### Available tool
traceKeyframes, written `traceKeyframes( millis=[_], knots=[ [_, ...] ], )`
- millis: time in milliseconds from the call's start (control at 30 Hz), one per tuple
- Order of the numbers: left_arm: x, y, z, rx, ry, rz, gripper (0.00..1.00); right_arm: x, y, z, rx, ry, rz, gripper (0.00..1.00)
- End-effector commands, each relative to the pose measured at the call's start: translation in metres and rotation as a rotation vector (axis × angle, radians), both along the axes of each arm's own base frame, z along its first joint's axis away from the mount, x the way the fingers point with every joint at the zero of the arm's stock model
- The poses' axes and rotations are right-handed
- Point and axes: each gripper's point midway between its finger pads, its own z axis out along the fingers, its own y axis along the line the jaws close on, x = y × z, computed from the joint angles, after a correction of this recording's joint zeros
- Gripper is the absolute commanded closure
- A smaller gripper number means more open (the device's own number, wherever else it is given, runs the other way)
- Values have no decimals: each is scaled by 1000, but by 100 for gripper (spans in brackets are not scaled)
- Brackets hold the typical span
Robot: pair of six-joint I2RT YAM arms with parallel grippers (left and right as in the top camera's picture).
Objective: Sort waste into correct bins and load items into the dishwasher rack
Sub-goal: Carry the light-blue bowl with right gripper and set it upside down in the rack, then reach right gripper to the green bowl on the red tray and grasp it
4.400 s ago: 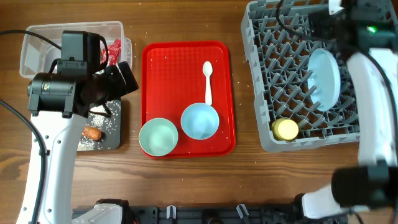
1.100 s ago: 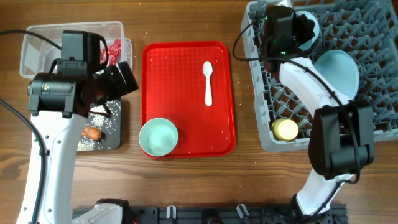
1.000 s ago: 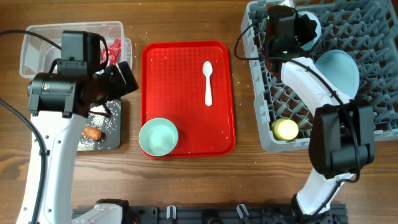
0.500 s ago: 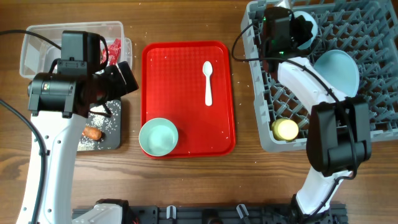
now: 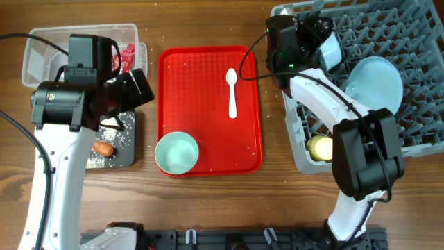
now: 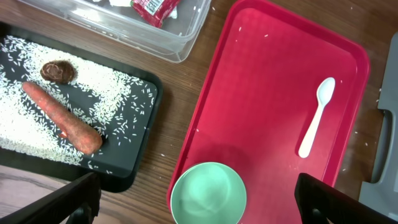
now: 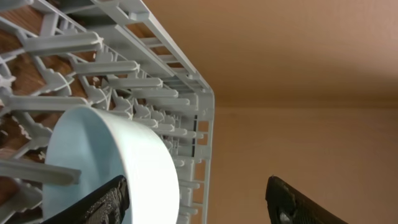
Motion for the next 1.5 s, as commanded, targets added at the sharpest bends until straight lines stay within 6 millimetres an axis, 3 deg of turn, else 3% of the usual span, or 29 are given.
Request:
traceKeyframes(
  millis=[0,100,233,433,567,700,800,867,967,1033,1100,1200,1267,1333,1467],
  knots=[
    [2,3,5,6,-17,10,0,-2,6,14,-52,-43,-31,25],
    [2,3,5,6,-17,10,0,0,16,55,-44,-197,-40,21],
    [2,3,5,6,-17,10,0,0,35,102,-29,-354,4,5],
    [2,3,5,6,-17,10,0,-7,38,111,37,-448,-25,3],
    [2,3,5,6,-17,10,0,-9,64,110,128,-507,24,0],
    [2,3,5,6,-17,10,0,-9,102,82,246,-472,117,0],
    [2,3,5,6,-17,10,0,-11,129,45,379,-385,185,0],
    [2,3,5,6,-17,10,0,-20,150,24,519,-322,228,0],
    [2,3,5,6,-17,10,0,-40,192,12,788,-239,303,1],
    [2,3,5,6,-17,10,0,-71,244,0,1053,-62,401,4],
    [2,3,5,6,-17,10,0,-117,290,-19,1226,232,504,0],
    [2,3,5,6,-17,10,0,-178,330,-39,1515,584,461,2],
    [2,3,5,6,-17,10,0,-198,333,-52,1674,662,256,10],
    [2,3,5,6,-17,10,0,-211,321,-80,1757,656,-30,12],
    [2,3,5,6,-17,10,0,-234,302,-119,1750,670,-245,30]
  ],
)
